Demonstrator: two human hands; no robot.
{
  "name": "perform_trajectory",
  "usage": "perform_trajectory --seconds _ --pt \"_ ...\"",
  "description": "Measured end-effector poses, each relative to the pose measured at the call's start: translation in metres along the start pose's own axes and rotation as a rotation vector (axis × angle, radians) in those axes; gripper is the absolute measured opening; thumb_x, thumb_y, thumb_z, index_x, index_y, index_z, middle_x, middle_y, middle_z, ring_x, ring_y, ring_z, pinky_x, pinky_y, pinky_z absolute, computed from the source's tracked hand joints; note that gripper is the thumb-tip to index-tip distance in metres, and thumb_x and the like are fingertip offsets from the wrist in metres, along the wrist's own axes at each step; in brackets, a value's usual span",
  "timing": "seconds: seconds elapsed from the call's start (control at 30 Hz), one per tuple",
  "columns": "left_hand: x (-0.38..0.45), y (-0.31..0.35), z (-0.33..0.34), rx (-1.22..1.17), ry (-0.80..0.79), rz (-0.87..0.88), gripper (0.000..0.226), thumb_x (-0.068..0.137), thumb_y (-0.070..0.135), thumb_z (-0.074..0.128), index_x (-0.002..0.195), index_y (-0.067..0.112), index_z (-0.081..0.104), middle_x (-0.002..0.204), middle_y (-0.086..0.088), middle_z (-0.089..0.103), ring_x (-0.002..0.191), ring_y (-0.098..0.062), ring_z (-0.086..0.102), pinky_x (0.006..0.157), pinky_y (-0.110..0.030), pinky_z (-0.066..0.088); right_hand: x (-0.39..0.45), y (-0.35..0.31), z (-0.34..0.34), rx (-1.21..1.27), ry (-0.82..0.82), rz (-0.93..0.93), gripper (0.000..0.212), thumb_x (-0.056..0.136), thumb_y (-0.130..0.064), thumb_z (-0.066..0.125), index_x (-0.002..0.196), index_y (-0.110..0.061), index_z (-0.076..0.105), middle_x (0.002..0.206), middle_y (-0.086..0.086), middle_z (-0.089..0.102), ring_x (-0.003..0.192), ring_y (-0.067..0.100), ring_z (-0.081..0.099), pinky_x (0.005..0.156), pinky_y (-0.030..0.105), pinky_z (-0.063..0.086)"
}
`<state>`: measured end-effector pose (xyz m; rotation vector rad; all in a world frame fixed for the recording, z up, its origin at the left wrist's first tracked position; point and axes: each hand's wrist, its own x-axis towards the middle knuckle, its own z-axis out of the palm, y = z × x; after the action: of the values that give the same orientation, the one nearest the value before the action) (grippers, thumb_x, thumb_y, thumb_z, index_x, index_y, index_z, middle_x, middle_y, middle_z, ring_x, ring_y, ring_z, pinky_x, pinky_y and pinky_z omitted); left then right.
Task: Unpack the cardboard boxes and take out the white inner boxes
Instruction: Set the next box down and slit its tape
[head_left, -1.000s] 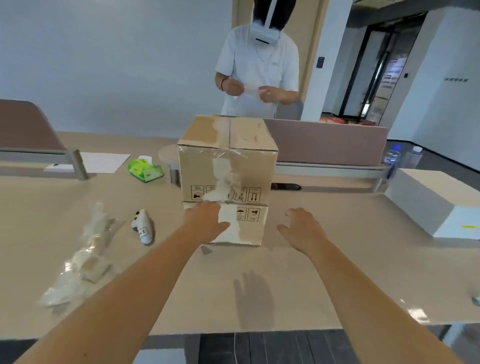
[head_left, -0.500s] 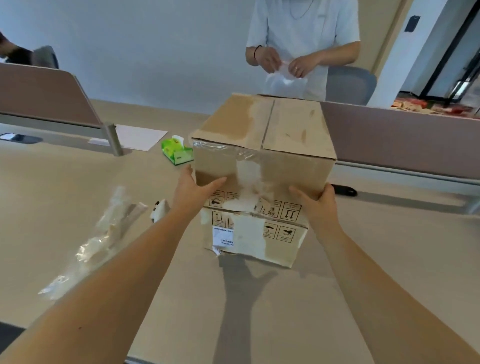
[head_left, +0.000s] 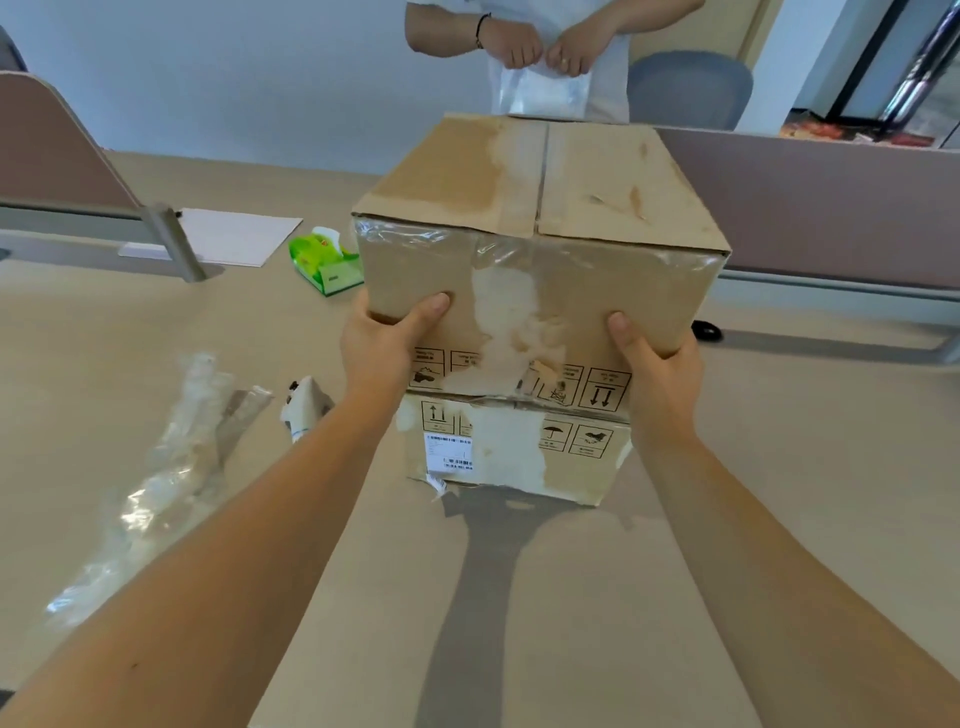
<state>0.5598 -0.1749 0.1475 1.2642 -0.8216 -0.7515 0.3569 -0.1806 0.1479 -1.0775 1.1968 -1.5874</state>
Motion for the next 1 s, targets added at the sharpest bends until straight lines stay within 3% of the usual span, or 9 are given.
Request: perform_trajectory --seconds 0.1,0.27,0.4,0.53,0.67,0.77,0.9,1.0 --pt "-0.008 0.012 0.000 0.021 0.055 0.037 0.047 0.056 0.038 0.081 0.093 0.023 0.057 0.086 0.013 0.063 0.085 -0.011 0.062 0.071 -0.021 0.051 -0.005 -0.010 0.000 -0.018 0.062 -0.035 0.027 0.077 -0.025 0.072 0.095 -0.029 0.053 0.093 -0.011 0.063 0.090 0.008 0.061 0.078 0.028 0.053" --pt "-0.022 0.038 0.003 0.072 0.097 0.092 0.034 0.065 0.037 0.081 0.088 0.024 0.059 0.080 0.015 0.061 0.081 -0.011 0.062 0.075 -0.025 0.052 -0.015 -0.036 -0.002 -0.041 0.157 -0.089 0.025 0.076 -0.031 0.072 0.095 -0.026 0.055 0.086 -0.013 0.062 0.084 0.006 0.061 0.076 0.028 0.051" --pt "-0.037 0.058 0.009 0.112 0.105 0.106 0.027 0.070 0.039 0.077 0.083 0.026 0.056 0.075 0.018 0.057 0.072 0.000 0.056 0.073 -0.023 0.050 -0.027 -0.057 -0.013 -0.081 0.208 -0.115 0.022 0.076 -0.036 0.072 0.090 -0.026 0.058 0.083 -0.015 0.062 0.080 0.005 0.061 0.076 0.029 0.051" --pt "-0.060 0.081 0.027 0.117 0.078 0.132 0.036 0.069 0.044 0.077 0.090 0.022 0.058 0.076 0.018 0.058 0.079 -0.011 0.059 0.077 -0.028 0.049 -0.037 -0.083 -0.038 -0.099 0.249 -0.138 0.021 0.075 -0.039 0.071 0.085 -0.027 0.056 0.083 -0.014 0.061 0.081 0.007 0.060 0.079 0.032 0.052" --pt "-0.093 0.098 0.056 0.103 0.022 0.164 0.053 0.062 0.054 0.075 0.100 0.019 0.061 0.082 0.014 0.061 0.085 -0.012 0.060 0.077 -0.027 0.048 -0.045 -0.108 -0.080 -0.096 0.293 -0.166 0.031 0.073 -0.043 0.072 0.096 -0.025 0.059 0.088 -0.013 0.064 0.090 0.013 0.063 0.081 0.034 0.054" --pt "-0.123 0.100 0.086 0.088 0.008 0.171 0.051 0.071 0.049 0.073 0.108 0.016 0.063 0.091 0.009 0.063 0.089 -0.012 0.060 0.079 -0.027 0.047 -0.049 -0.119 -0.122 -0.127 0.323 -0.193 0.026 0.074 -0.044 0.071 0.090 -0.029 0.057 0.085 -0.017 0.061 0.087 0.009 0.061 0.082 0.033 0.052" --pt "-0.174 0.093 0.131 0.099 -0.014 0.145 0.033 0.073 0.046 0.072 0.094 0.023 0.059 0.080 0.017 0.057 0.079 -0.006 0.055 0.069 -0.021 0.042 -0.051 -0.124 -0.189 -0.171 0.355 -0.180 0.031 0.074 -0.046 0.070 0.094 -0.026 0.059 0.085 -0.016 0.061 0.090 0.014 0.062 0.086 0.038 0.052" --pt "-0.212 0.078 0.164 0.094 -0.020 0.095 0.035 0.071 0.048 0.073 0.093 0.024 0.059 0.076 0.020 0.057 0.077 -0.005 0.055 0.069 -0.020 0.044 -0.052 -0.120 -0.240 -0.193 0.338 -0.163 0.033 0.074 -0.046 0.070 0.098 -0.025 0.061 0.086 -0.013 0.063 0.091 0.016 0.063 0.087 0.040 0.053"
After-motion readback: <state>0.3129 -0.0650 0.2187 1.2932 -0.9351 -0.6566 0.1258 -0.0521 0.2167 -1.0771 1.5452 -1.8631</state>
